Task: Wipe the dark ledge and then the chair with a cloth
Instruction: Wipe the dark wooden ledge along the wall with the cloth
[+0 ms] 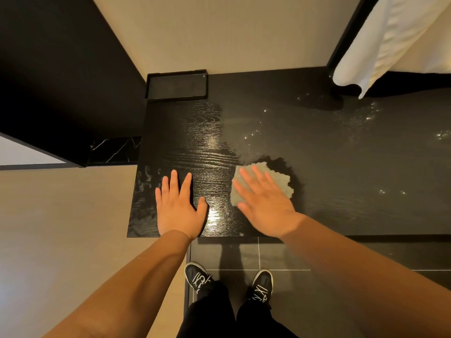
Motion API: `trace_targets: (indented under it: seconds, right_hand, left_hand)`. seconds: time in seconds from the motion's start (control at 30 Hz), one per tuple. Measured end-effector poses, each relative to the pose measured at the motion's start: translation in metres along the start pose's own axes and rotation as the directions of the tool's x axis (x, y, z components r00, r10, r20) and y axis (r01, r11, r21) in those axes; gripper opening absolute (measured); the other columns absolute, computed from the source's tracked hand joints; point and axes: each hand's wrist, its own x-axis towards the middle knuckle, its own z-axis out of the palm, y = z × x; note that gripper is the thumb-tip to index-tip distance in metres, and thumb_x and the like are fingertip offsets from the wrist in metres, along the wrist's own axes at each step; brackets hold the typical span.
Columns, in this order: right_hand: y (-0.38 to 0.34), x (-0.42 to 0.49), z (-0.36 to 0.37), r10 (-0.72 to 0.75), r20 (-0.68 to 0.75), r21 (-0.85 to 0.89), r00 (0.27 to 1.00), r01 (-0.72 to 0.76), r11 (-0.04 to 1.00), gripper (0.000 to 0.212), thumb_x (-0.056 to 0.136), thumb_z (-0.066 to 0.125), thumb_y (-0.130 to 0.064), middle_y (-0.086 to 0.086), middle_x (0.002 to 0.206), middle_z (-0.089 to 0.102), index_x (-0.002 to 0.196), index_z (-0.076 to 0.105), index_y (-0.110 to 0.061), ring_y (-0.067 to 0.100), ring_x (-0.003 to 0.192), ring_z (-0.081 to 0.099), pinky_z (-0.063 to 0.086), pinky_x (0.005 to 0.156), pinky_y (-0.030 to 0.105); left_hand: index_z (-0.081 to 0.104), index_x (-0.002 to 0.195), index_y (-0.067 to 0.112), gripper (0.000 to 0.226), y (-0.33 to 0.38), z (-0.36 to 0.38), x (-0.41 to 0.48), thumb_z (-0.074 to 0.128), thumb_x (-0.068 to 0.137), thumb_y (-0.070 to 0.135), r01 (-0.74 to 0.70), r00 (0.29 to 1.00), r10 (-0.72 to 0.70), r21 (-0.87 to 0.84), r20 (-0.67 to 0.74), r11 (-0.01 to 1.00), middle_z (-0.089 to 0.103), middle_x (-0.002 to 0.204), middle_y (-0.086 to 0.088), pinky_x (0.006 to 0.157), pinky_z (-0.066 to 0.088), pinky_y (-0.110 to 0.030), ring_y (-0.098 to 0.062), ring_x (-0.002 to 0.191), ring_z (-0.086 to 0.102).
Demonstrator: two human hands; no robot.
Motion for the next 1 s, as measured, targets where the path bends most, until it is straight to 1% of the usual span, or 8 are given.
trace_targets:
  seconds: [0.1, 0.27, 0.33, 0.5, 0.57, 0.73, 0.8, 1.0]
  right_hand:
    - [0.025, 0.0, -0.004, -0.114, 0.016, -0.012, 0.993, 0.114, 0.993, 0.066, 0.104, 0.023, -0.055, 0.002, 0.173, 0.003, 0.164, 0.017, -0.026, 0.028, 0.159, -0.005, 0.002, 0.128, 0.049]
    - [0.035, 0.016, -0.016, 0.272, -0.042, 0.018, 0.961, -0.271, 0.962, 0.065, 0.105, 0.017, -0.05, 0.004, 0.172, 0.001, 0.165, 0.012, -0.022, 0.032, 0.158, -0.006, 0.004, 0.128, 0.051]
    - [0.02, 0.02, -0.015, 0.32, -0.067, 0.042, 0.945, -0.318, 0.947, 0.066, 0.104, 0.013, -0.049, 0.005, 0.172, -0.001, 0.164, 0.01, -0.022, 0.034, 0.158, -0.006, 0.001, 0.128, 0.052]
    - [0.001, 0.008, -0.003, -0.137, 0.002, -0.008, 0.991, 0.137, 0.99, 0.065, 0.104, 0.024, -0.052, 0.001, 0.172, 0.006, 0.163, 0.019, -0.027, 0.03, 0.159, -0.001, 0.0, 0.127, 0.048]
    - [0.014, 0.009, -0.005, -0.184, 0.012, -0.021, 0.983, 0.184, 0.983, 0.066, 0.104, 0.027, -0.055, 0.0, 0.172, 0.009, 0.163, 0.02, -0.026, 0.028, 0.159, 0.001, 0.004, 0.128, 0.048]
    - [0.038, 0.027, -0.012, 0.323, -0.083, 0.037, 0.943, -0.321, 0.946, 0.072, 0.102, 0.013, -0.055, 0.005, 0.172, 0.008, 0.164, 0.014, -0.019, 0.03, 0.158, -0.001, 0.005, 0.128, 0.049]
    - [0.028, 0.034, -0.011, 0.382, -0.119, 0.049, 0.916, -0.379, 0.924, 0.071, 0.102, 0.016, -0.054, 0.007, 0.171, 0.009, 0.163, 0.016, -0.017, 0.034, 0.158, 0.003, 0.008, 0.128, 0.052]
    - [-0.006, 0.025, 0.003, -0.144, -0.001, -0.03, 0.99, 0.144, 0.989, 0.069, 0.105, 0.026, -0.056, 0.001, 0.173, 0.003, 0.164, 0.016, -0.023, 0.028, 0.159, -0.004, 0.005, 0.128, 0.051]
  left_hand:
    - [0.021, 0.166, 0.033, 0.076, 0.0, 0.0, 0.0, 0.031, 0.098, 0.066, 0.0, 1.0, 0.0, 0.001, 0.003, 1.0, 0.009, 0.176, -0.006, 0.131, 0.004, -0.053, -0.032, 0.162, 0.003]
    - [0.022, 0.166, 0.033, 0.076, 0.001, 0.0, 0.0, 0.03, 0.097, 0.066, 0.0, 1.0, 0.0, -0.004, -0.001, 1.0, 0.009, 0.176, -0.006, 0.131, 0.003, -0.052, -0.032, 0.162, 0.004]
    - [0.022, 0.166, 0.033, 0.077, 0.001, 0.0, 0.001, 0.029, 0.096, 0.066, 0.001, 1.0, -0.001, -0.005, -0.002, 1.0, 0.009, 0.176, -0.006, 0.131, 0.003, -0.052, -0.032, 0.162, 0.004]
    - [0.021, 0.165, 0.033, 0.077, 0.0, 0.0, 0.0, 0.027, 0.096, 0.067, 0.002, 1.0, -0.002, -0.002, 0.003, 1.0, 0.009, 0.176, -0.006, 0.131, 0.003, -0.052, -0.031, 0.162, 0.003]
    - [0.022, 0.165, 0.033, 0.077, 0.002, -0.002, 0.0, 0.027, 0.096, 0.066, 0.003, 1.0, -0.003, -0.006, 0.001, 1.0, 0.009, 0.176, -0.006, 0.131, 0.004, -0.053, -0.032, 0.162, 0.004]
    - [0.024, 0.166, 0.032, 0.078, 0.001, -0.003, -0.001, 0.029, 0.096, 0.065, -0.003, 1.0, 0.003, -0.019, -0.004, 1.0, 0.01, 0.176, -0.006, 0.131, 0.005, -0.053, -0.032, 0.162, 0.004]
    - [0.023, 0.166, 0.033, 0.078, 0.001, -0.002, 0.0, 0.029, 0.095, 0.065, -0.004, 1.0, 0.004, -0.023, -0.004, 1.0, 0.009, 0.176, -0.006, 0.131, 0.004, -0.052, -0.031, 0.162, 0.003]
    - [0.023, 0.165, 0.033, 0.079, -0.001, 0.0, -0.001, 0.028, 0.094, 0.066, 0.003, 1.0, -0.003, -0.019, 0.006, 1.0, 0.008, 0.176, -0.005, 0.132, 0.002, -0.052, -0.03, 0.162, 0.002]
